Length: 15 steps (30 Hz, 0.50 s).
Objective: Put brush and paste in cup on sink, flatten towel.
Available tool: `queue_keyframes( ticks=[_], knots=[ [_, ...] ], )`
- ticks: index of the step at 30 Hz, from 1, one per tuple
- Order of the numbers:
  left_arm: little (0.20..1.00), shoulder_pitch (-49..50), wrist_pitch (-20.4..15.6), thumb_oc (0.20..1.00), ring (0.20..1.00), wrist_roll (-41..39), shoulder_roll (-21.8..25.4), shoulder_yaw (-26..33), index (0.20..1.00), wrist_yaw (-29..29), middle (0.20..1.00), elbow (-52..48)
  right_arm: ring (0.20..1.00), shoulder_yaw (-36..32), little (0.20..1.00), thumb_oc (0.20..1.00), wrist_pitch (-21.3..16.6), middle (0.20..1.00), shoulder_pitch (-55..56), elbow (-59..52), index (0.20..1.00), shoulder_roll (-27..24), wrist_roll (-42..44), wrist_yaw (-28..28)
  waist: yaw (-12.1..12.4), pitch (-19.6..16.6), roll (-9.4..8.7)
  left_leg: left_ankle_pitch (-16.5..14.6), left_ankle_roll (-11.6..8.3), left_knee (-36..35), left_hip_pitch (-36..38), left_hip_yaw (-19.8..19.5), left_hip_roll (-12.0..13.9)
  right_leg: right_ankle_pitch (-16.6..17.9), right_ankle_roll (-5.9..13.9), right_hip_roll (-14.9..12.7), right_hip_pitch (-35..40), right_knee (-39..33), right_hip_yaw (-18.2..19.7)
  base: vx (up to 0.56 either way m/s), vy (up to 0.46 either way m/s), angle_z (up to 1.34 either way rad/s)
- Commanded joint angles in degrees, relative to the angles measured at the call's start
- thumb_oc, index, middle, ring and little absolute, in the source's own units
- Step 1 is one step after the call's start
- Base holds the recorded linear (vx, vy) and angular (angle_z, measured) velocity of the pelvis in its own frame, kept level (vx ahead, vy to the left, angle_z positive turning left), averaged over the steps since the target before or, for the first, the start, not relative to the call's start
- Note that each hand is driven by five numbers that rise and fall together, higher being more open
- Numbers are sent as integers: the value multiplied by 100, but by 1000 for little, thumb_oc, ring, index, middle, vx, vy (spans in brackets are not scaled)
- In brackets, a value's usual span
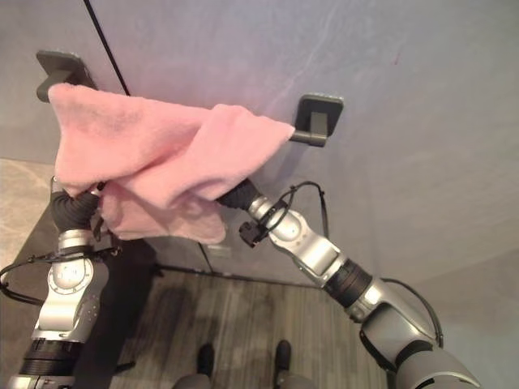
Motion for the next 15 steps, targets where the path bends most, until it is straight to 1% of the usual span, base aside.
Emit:
queue_keyframes(
  ticks=[1, 6, 8, 9, 10, 11, 12, 13, 14, 15],
  knots=[
    [200, -434, -102, 200, 200, -11, 358, -454, 200, -49, 200, 352, 200, -321, 200, 200, -218, 200, -151, -320, 200, 46, -49, -59, -2, -45, -49, 72, -44, 16, -98, 313, -14, -52, 543, -531, 326, -8, 27, 0, 0, 0],
    [200, -451, -33, 200, 200, 42, 286, -644, 200, -123, 200, 587, 200, -462, 200, 200, -267, 200, 132, -478, 200, -25, -203, -61, -73, -55, -21, 52, -37, 16, -65, 343, -7, -54, 543, -535, 327, -8, 57, 0, 0, 0],
    [200, -432, -6, 200, 200, 69, 267, -687, 200, -167, 200, 581, 200, -525, 200, 200, -286, 200, 215, -539, 200, -31, -301, -87, -107, -79, -1, 35, -32, 16, -32, 360, -1, -67, 543, -536, 337, -8, 73, 32, 9, -6],
    [200, -407, 13, 200, 200, 83, 247, -730, 200, -255, 200, 477, 222, -651, 222, 222, -316, 222, 372, -770, 222, -100, -423, -86, -163, -107, 30, 14, -31, 16, 20, 385, 11, -84, 543, -535, 362, -8, 94, 31, 1, -10],
    [200, -388, 27, 200, 200, 96, 235, -723, 200, -264, 200, 439, 209, -699, 209, 209, -340, 209, 437, -850, 209, -120, -446, -89, -179, -117, 41, 7, -31, 16, 46, 395, 17, -94, 542, -533, 377, -8, 101, 39, -8, -9],
    [200, -372, 27, 200, 200, 58, 202, -727, 200, -301, 200, 337, 200, -829, 200, 200, -401, 200, 594, -936, 200, -92, -442, -139, -209, -128, 67, -5, -29, 16, 83, 410, 22, -104, 548, -529, 402, -8, 116, 23, -11, -9],
    [200, -356, 28, 200, 200, -137, 124, -723, 200, -329, 200, 317, 222, -872, 222, 222, -413, 222, 680, -948, 222, -79, -452, -121, -228, -137, 83, -11, -26, 16, 102, 414, 23, -110, 547, -526, 414, -8, 117, 18, -19, -8],
    [200, -325, -5, 200, 200, -483, 21, -683, 200, -378, 200, 230, 558, -917, 558, 558, -402, 558, 780, -1006, 558, -75, -492, -128, -256, -148, 98, -18, -25, 16, 123, 422, 32, -120, 550, -526, 430, -8, 116, 16, -17, -10],
    [200, -286, 7, 200, 200, -550, -15, -628, 200, -390, 200, 145, 1000, -969, 1000, 1000, -370, 1000, 919, -1005, 1000, -86, -564, -147, -275, -161, 117, -25, -22, 16, 140, 430, 37, -131, 549, -526, 445, -8, 120, 27, -20, -10],
    [200, -193, 53, 200, 200, -478, -23, -529, 200, -342, 200, 114, 1000, -1023, 1000, 1000, -301, 1000, 1126, -942, 1000, -87, -565, -157, -273, -186, 155, -30, -21, 16, 169, 444, 37, -162, 533, -512, 475, -8, 118, 22, -13, -10]
  ],
)
